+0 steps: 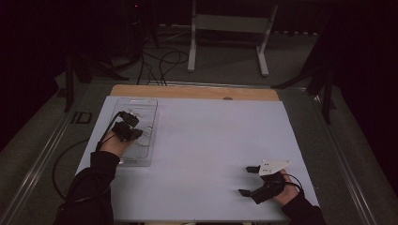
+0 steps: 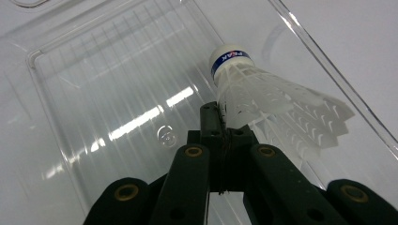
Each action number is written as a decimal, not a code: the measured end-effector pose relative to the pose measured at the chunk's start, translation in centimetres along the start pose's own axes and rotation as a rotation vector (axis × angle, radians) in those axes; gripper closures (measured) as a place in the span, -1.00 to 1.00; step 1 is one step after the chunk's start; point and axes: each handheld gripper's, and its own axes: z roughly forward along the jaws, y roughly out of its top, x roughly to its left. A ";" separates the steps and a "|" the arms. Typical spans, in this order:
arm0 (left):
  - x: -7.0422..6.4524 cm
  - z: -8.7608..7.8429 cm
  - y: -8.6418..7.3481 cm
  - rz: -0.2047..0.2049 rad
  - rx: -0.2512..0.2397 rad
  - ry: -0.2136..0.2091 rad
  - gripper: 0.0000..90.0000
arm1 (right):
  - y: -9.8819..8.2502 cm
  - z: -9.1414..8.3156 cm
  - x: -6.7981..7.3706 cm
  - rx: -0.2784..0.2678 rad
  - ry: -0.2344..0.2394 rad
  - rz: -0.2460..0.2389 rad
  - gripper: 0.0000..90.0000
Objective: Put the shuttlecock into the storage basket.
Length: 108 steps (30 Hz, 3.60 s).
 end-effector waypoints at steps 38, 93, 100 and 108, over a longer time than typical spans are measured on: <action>-2.2 -4.5 -1.4 0.048 0.004 0.004 -0.46 | 0.1 0.0 0.1 0.001 -0.002 -0.002 -0.80; -8.8 -5.9 2.1 0.225 -0.182 -0.371 -0.99 | 0.1 0.0 0.1 -0.008 0.000 0.003 -0.80; -10.0 -5.4 2.6 0.237 -0.198 -0.402 -0.99 | 0.1 -0.2 0.1 -0.013 -0.005 0.001 -0.80; -10.7 -4.8 2.4 0.260 -0.246 -0.446 -0.99 | 0.1 -0.3 0.1 -0.017 -0.009 -0.003 -0.80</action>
